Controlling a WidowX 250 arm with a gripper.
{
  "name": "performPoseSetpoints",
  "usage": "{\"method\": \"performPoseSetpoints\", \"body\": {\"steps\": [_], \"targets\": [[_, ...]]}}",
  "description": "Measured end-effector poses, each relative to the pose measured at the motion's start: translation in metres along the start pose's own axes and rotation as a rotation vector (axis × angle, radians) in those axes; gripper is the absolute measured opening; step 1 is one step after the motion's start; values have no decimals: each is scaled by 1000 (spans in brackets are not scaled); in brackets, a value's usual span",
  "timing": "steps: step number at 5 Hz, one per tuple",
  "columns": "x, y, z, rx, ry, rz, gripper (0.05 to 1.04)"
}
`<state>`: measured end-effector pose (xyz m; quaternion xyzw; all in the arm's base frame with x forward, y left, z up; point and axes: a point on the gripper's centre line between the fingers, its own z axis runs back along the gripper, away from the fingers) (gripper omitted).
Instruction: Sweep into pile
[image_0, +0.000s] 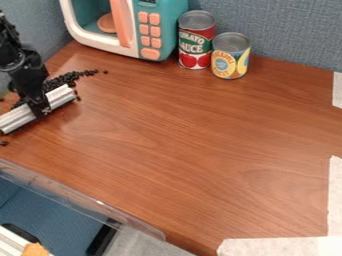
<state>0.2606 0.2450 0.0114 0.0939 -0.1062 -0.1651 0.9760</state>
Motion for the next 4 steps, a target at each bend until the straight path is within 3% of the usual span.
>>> {"method": "performPoseSetpoints", "body": {"steps": [1,2,4], "targets": [[19,-17,4,-28,-44,-1,370],[43,-52,2,-95,-44,32,370],[60,-84,-1,-132,33,112,370]]}}
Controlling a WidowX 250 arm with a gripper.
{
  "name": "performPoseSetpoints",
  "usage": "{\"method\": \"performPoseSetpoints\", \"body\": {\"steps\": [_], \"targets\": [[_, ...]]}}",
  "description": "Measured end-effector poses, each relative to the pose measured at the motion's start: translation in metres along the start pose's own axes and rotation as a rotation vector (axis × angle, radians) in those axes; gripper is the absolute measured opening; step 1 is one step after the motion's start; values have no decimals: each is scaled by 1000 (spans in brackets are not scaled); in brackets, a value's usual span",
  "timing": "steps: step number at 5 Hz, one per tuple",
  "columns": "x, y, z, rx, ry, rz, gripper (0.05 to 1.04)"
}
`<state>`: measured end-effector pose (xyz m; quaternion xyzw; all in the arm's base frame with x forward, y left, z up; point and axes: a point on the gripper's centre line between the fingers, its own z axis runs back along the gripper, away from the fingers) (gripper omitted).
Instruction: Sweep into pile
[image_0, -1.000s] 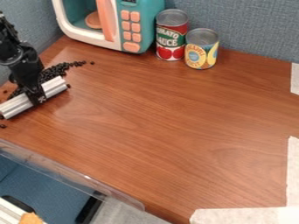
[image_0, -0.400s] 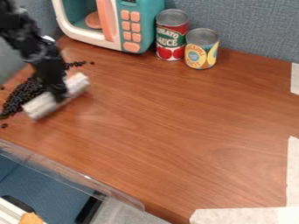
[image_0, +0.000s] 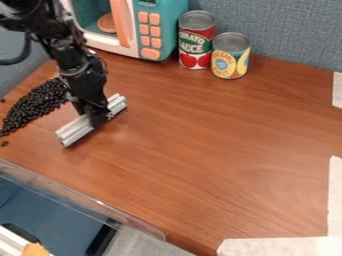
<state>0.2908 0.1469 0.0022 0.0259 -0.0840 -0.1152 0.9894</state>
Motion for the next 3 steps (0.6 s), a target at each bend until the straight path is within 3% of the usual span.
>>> {"method": "performPoseSetpoints", "body": {"steps": [1,2,3], "targets": [[-1,0,-5,-3,44,67,442],[-7,-9,-6,7,127,99,757],[-3,-9,18,46,109,92,994]]}}
